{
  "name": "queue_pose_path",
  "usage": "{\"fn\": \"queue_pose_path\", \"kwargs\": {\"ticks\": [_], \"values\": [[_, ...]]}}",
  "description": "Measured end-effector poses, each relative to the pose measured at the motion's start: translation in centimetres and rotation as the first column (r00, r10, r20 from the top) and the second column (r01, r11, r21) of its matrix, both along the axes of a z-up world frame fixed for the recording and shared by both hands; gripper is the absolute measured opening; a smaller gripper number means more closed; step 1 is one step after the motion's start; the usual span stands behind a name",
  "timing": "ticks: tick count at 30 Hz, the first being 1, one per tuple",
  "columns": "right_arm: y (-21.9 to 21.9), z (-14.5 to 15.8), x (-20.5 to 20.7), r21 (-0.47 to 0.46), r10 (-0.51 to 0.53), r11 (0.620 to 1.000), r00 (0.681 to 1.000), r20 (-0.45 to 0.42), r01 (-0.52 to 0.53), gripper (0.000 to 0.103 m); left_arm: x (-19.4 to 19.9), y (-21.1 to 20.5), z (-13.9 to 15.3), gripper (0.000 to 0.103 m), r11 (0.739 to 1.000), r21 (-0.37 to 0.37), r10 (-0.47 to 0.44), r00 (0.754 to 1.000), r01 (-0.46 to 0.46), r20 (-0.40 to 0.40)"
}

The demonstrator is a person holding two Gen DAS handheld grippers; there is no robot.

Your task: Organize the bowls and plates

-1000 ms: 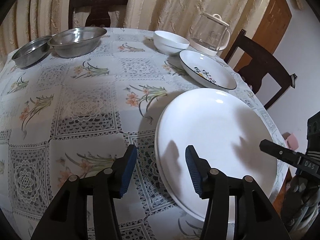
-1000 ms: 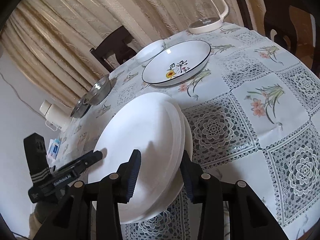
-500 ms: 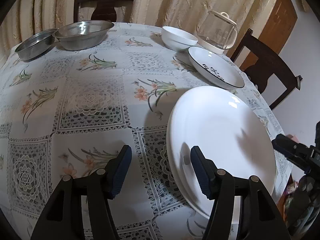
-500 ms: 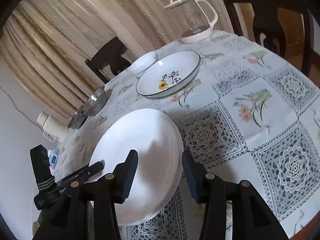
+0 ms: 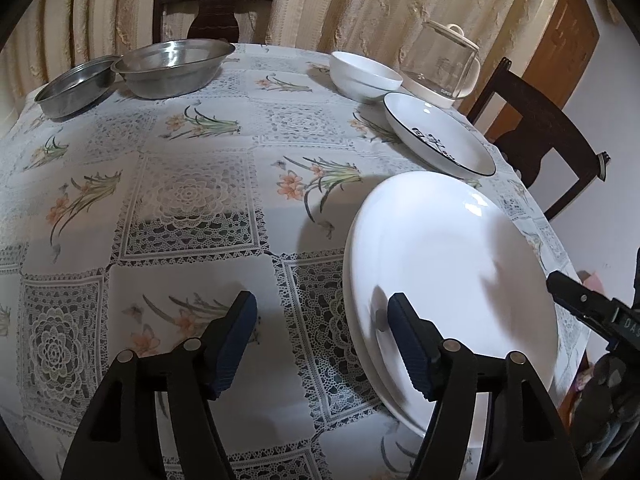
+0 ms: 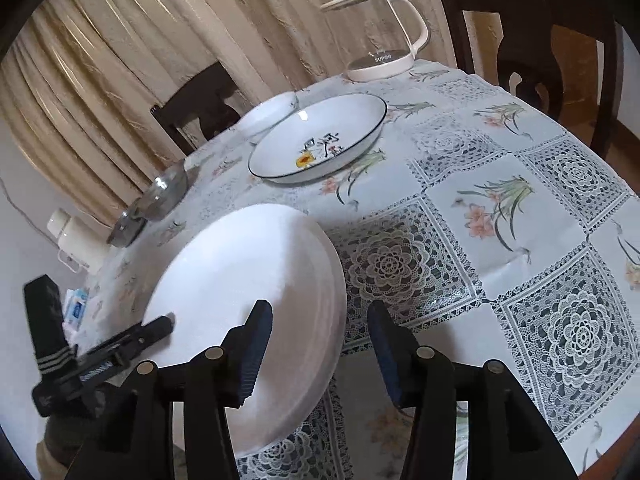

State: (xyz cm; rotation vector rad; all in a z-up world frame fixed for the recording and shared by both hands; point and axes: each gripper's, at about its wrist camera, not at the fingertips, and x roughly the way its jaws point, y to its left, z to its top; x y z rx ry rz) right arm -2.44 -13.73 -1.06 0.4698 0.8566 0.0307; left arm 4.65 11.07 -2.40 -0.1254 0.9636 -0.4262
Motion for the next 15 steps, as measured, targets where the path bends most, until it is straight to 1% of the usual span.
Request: {"fn": "queue_pose_path", "kwargs": {"ticks": [5, 10, 12, 15], "values": [[0.7, -0.8, 0.6, 0.013, 0.009, 1.000, 1.000, -0.029, -0.009, 0.056, 0.0, 0.0, 0.0, 0.070, 1.000, 0.001, -0.001, 1.000, 0.001, 0.001], [2.1, -0.9, 1.0, -0.009, 0.023, 1.000, 0.999, -0.039, -0.024, 0.062, 0.0, 0.0, 0.0, 0.071, 1.000, 0.001, 0.000, 1.000, 0.000, 0.001], [2.6, -0.9, 1.2, -0.025, 0.020, 0.999, 0.999, -0.042, -0.021, 0.071, 0.0, 0.0, 0.0, 0.071, 1.000, 0.001, -0.001, 1.000, 0.001, 0.001], [3.1, -0.9, 1.3, -0.044, 0.012, 0.999, 0.999, -0.046, -0.014, 0.077, 0.0, 0.1, -0.1, 0.071, 1.000, 0.000, -0.001, 1.000, 0.001, 0.002]]}}
